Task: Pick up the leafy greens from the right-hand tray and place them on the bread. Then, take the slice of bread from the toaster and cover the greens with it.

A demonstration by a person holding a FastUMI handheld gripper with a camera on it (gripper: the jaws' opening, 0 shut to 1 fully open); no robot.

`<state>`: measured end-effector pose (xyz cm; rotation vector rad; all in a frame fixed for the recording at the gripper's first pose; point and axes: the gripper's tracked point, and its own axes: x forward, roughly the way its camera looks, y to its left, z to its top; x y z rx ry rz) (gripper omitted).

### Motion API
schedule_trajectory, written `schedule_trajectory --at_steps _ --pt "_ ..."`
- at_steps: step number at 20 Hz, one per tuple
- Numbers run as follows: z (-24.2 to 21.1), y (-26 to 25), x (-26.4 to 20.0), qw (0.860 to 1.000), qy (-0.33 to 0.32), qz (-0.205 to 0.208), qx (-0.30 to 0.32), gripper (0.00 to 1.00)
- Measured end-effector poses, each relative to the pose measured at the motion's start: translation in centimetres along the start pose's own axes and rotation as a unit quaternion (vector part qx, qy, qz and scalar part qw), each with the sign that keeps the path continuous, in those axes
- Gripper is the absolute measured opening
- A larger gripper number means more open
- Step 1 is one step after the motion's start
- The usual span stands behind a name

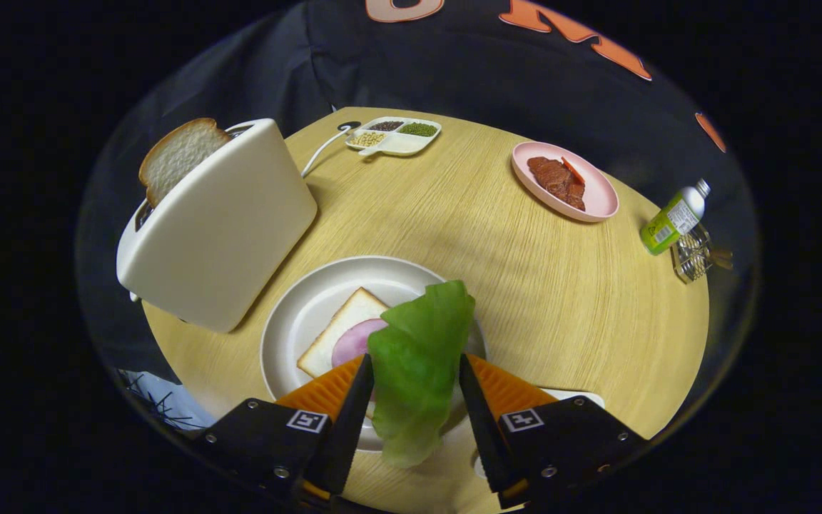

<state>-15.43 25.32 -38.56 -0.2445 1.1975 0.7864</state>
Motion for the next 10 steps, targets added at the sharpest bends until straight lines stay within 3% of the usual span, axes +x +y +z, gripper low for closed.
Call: schedule_trajectory --at_steps 5,10 --pt "2.6 -0.4 -3.1 0.999 -0.044 0.001 -0.013 0.75" --pt "7.4 3.0 -6.7 0.996 -0.081 0.026 -0.005 0.78"
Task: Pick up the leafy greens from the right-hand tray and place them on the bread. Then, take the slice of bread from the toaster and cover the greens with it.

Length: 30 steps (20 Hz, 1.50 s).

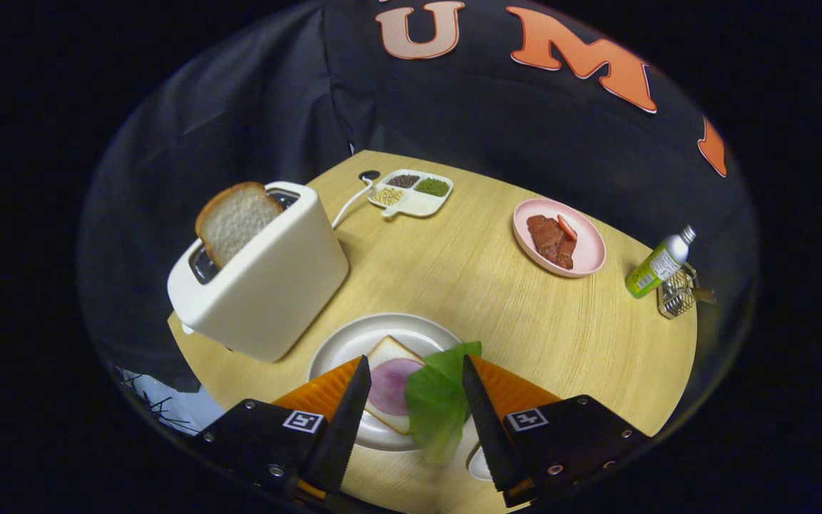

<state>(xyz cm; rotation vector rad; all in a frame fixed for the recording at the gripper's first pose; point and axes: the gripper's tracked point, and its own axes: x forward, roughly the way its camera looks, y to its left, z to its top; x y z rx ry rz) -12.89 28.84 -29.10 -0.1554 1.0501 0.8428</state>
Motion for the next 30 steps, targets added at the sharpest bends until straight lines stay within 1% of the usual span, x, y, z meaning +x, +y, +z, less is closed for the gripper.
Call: schedule_trajectory --at_steps 3,6,9,14,17,19,23,26,30 --pt "3.1 2.6 -1.4 1.0 -0.01 0.007 -0.004 0.78" --pt "6.0 6.5 -1.8 1.0 0.001 0.025 0.009 0.78" --pt "8.8 10.3 -1.4 0.999 0.013 0.037 0.021 0.78" --pt "12.3 14.7 0.6 0.997 0.04 0.037 0.049 0.79" --pt "12.2 15.6 1.8 0.995 0.076 0.019 0.065 0.78" --pt "11.7 16.5 2.7 0.991 0.103 0.026 0.079 0.78" --pt "12.0 17.2 3.3 0.987 0.13 0.025 0.093 0.78" --pt "12.7 17.2 3.2 0.985 0.131 0.025 0.106 0.7" --pt "11.7 16.6 4.3 0.984 0.154 -0.004 0.089 0.63"
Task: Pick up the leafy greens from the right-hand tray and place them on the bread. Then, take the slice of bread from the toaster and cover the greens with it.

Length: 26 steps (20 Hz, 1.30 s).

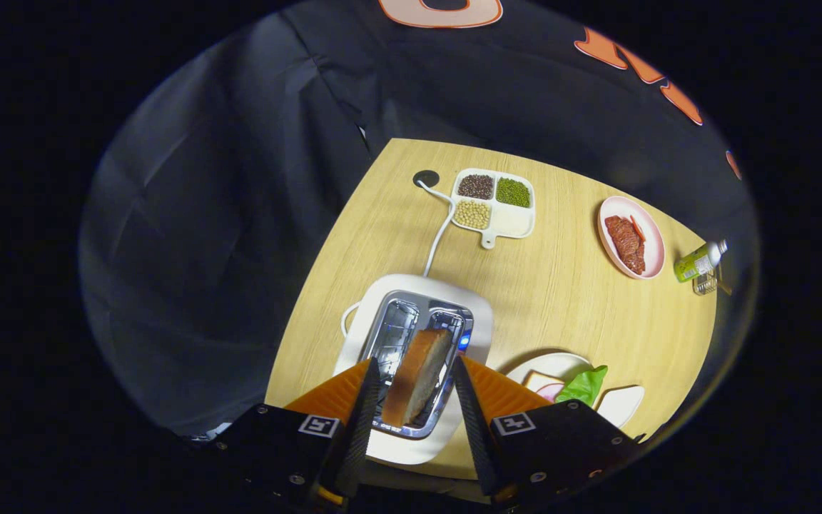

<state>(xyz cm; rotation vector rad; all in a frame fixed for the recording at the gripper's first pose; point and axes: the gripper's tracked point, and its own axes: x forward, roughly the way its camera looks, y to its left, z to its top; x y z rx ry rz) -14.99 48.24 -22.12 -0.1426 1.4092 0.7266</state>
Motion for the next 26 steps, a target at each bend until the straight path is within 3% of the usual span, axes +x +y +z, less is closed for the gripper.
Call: schedule_trajectory --at_steps 3,5,6,10,15,20,26 --pt "-0.9 -0.6 1.3 1.0 0.017 -0.018 0.002 0.55" --pt "-1.3 -1.2 1.8 0.999 0.02 -0.024 0.016 0.41" --pt "-1.6 -1.1 2.2 0.999 0.026 -0.014 0.027 0.27" --pt "-1.2 -0.5 1.5 0.997 0.026 0.034 0.059 0.13" --pt "-0.3 -1.3 -1.1 0.994 -0.007 0.081 0.07 0.09" --pt "0.9 -2.8 -5.6 0.982 -0.065 0.155 0.084 0.09" --pt "-0.2 -8.8 -9.0 0.971 -0.111 0.178 0.113 0.09"
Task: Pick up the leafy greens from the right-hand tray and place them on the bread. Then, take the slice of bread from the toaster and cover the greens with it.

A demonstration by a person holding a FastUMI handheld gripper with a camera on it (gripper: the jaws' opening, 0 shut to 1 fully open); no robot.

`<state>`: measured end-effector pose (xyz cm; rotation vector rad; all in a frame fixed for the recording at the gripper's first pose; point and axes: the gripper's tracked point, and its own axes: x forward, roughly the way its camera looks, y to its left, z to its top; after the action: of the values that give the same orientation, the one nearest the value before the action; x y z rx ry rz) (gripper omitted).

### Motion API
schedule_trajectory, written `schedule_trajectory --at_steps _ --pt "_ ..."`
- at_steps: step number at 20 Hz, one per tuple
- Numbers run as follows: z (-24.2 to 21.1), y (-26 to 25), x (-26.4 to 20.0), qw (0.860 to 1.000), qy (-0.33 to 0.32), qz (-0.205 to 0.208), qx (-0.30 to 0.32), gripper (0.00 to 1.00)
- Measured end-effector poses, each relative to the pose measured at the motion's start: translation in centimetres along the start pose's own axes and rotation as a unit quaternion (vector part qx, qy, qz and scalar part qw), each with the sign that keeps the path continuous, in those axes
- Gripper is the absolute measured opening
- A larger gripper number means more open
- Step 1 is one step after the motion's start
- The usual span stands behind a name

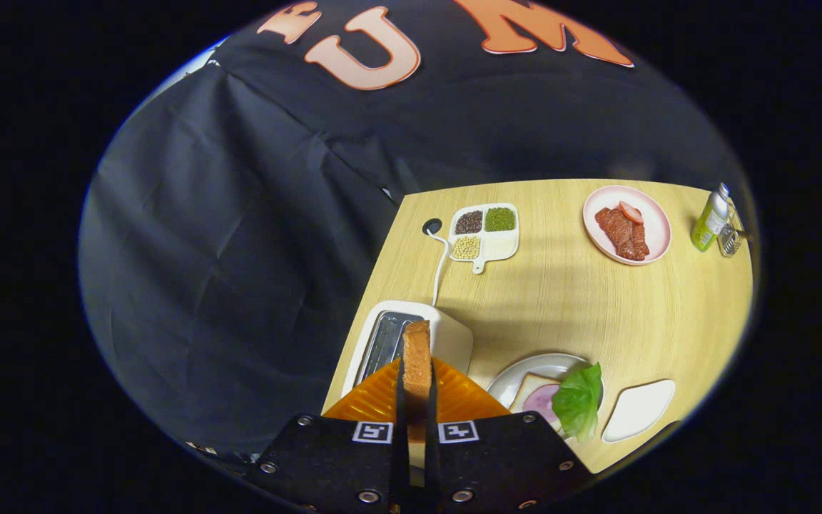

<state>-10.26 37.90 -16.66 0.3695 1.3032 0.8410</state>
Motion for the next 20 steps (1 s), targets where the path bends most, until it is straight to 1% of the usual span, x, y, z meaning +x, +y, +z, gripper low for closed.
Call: schedule_trajectory --at_steps 4,7,8,10,15,20 --pt "-1.2 -3.6 -1.6 0.999 -0.014 0.009 0.031 0.09" --pt "-2.9 -5.4 -1.7 0.998 -0.016 0.027 0.048 0.09" --pt "-3.5 -6.2 -1.6 0.998 -0.016 0.027 0.053 0.09" --pt "-4.8 -7.6 -0.9 0.997 -0.018 0.028 0.064 0.09" --pt "-7.5 -9.9 0.8 0.992 -0.02 0.051 0.113 0.09" --pt "-10.6 -13.0 3.3 0.991 -0.007 0.037 0.128 0.09"
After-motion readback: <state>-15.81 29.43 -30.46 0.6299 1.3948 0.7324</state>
